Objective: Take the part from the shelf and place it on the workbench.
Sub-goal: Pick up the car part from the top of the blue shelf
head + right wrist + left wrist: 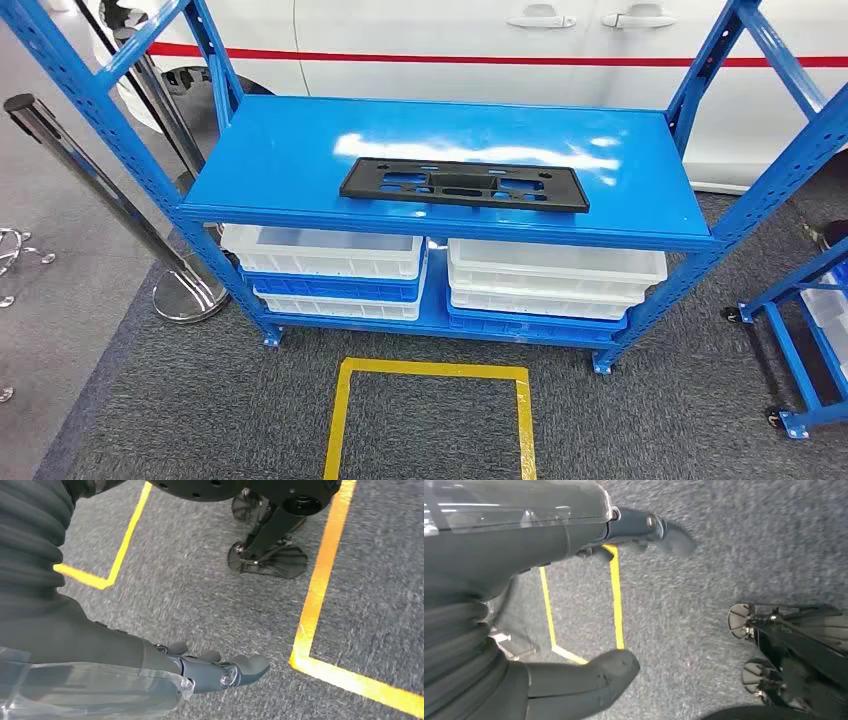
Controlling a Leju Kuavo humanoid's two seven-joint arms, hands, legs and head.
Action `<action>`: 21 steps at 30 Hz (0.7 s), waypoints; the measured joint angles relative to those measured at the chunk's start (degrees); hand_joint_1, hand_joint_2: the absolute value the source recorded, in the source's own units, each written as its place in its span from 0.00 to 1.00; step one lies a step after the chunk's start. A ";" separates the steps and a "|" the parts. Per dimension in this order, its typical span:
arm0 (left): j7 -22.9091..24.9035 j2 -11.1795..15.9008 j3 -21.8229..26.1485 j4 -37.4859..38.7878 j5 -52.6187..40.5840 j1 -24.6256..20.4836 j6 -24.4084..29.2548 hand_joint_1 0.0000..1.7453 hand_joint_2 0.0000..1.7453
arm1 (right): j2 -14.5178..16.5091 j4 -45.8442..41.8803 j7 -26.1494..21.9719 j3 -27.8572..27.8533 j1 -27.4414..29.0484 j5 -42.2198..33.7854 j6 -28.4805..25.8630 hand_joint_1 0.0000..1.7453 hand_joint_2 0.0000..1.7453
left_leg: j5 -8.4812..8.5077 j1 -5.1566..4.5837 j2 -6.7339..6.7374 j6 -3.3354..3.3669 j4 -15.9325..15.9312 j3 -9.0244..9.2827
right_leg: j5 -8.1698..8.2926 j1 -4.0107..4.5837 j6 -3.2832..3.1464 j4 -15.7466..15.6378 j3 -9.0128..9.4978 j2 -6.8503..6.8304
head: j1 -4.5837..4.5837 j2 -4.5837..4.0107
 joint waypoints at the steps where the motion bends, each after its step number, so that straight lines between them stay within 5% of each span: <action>1: -0.35 0.00 0.17 0.14 -0.33 -0.28 0.03 0.00 1.00 | 0.11 0.18 -0.28 -0.59 -0.12 0.58 -0.13 0.00 1.00 | -0.11 -0.09 0.01 0.07 -0.13 -0.01 | 0.08 -0.01 0.19 0.04 -0.14 0.13 | 0.00 0.00; 2: -0.69 0.00 0.32 0.25 -0.66 -0.55 0.06 0.00 1.00 | 0.22 0.36 -0.54 -1.19 -0.23 1.16 -0.24 0.00 0.75 | -0.16 -0.17 0.02 0.14 -0.21 -0.08 | 0.14 -0.03 0.36 0.04 -0.24 0.20 | 0.01 0.00; 5: -2.86 -0.12 1.22 0.91 -2.63 -2.21 0.23 0.00 0.25 | 0.96 1.57 -2.12 -4.89 -0.92 4.54 -0.74 0.00 0.00 | 0.10 -0.25 0.08 0.96 -0.99 -0.09 | 0.23 -0.14 1.42 0.12 -0.47 0.43 | 0.02 0.00; 6: -3.67 -0.22 1.52 1.12 -3.30 -2.79 0.29 0.00 0.00 | 1.18 2.02 -2.64 -6.16 -1.21 5.58 -0.86 0.00 0.25 | 0.38 -0.14 0.14 1.36 -1.31 0.05 | -0.43 -0.16 1.66 0.97 -0.81 0.46 | 0.03 0.00; 7: -4.49 -0.36 1.80 1.33 -4.00 -3.39 0.36 0.00 0.00 | 1.38 2.51 -3.14 -7.46 -1.57 6.58 -0.96 0.00 0.50 | 0.64 -0.03 0.24 1.73 -1.60 0.16 | -1.73 -0.16 1.84 2.97 -1.69 0.50 | 0.03 0.00; 9: -6.09 -0.56 2.28 1.77 -5.46 -4.54 0.49 0.00 0.00 | 1.77 3.55 -4.01 -10.20 -2.41 8.34 -1.07 0.00 0.50 | 0.86 -0.09 0.42 2.12 -1.69 0.13 | -5.33 -0.20 2.01 9.86 -4.95 0.56 | 0.03 0.00; 11: -7.59 -0.71 2.68 2.21 -6.95 -5.61 0.59 0.00 0.00 | 2.14 4.49 -5.06 -13.21 -3.34 9.75 -0.58 0.00 0.00 | 0.86 -0.22 0.45 2.20 -1.61 0.08 | -6.76 -0.21 2.19 15.26 -7.65 0.57 | 0.03 0.00; 13: -9.00 -0.85 3.12 2.48 -8.31 -6.62 0.63 0.00 0.00 | 2.49 5.02 -6.59 -15.95 -4.54 10.64 0.65 0.00 0.00 | 0.73 -0.24 0.37 2.11 -1.46 0.23 | -4.02 -0.24 2.20 12.95 -6.76 0.56 | 0.03 0.00; 16: -10.95 -0.98 3.60 2.73 -9.97 -8.00 0.52 0.00 0.00 | 2.98 5.21 -9.25 -18.70 -7.32 11.05 3.24 0.00 0.00 | 0.22 -0.45 0.40 1.44 -0.88 0.12 | 0.78 -0.16 1.78 2.70 -2.15 0.58 | 0.02 0.00; 19: -12.93 -1.07 4.01 2.79 -11.41 -9.70 0.32 0.00 0.00 | 3.62 4.33 -11.07 -19.35 -11.01 10.66 6.07 0.00 0.00 | 0.13 -0.55 0.47 0.56 -0.63 -0.41 | 0.97 0.05 0.89 0.65 -1.70 0.63 | 0.01 0.00; 21: -14.29 -1.18 4.52 2.81 -12.44 -11.00 0.13 0.00 0.00 | 4.17 3.27 -12.13 -19.36 -13.75 9.72 7.91 0.00 0.50 | -0.48 -0.38 0.45 -0.04 0.29 -0.74 | 1.30 -0.01 0.14 0.29 -1.74 0.60 | 0.01 0.00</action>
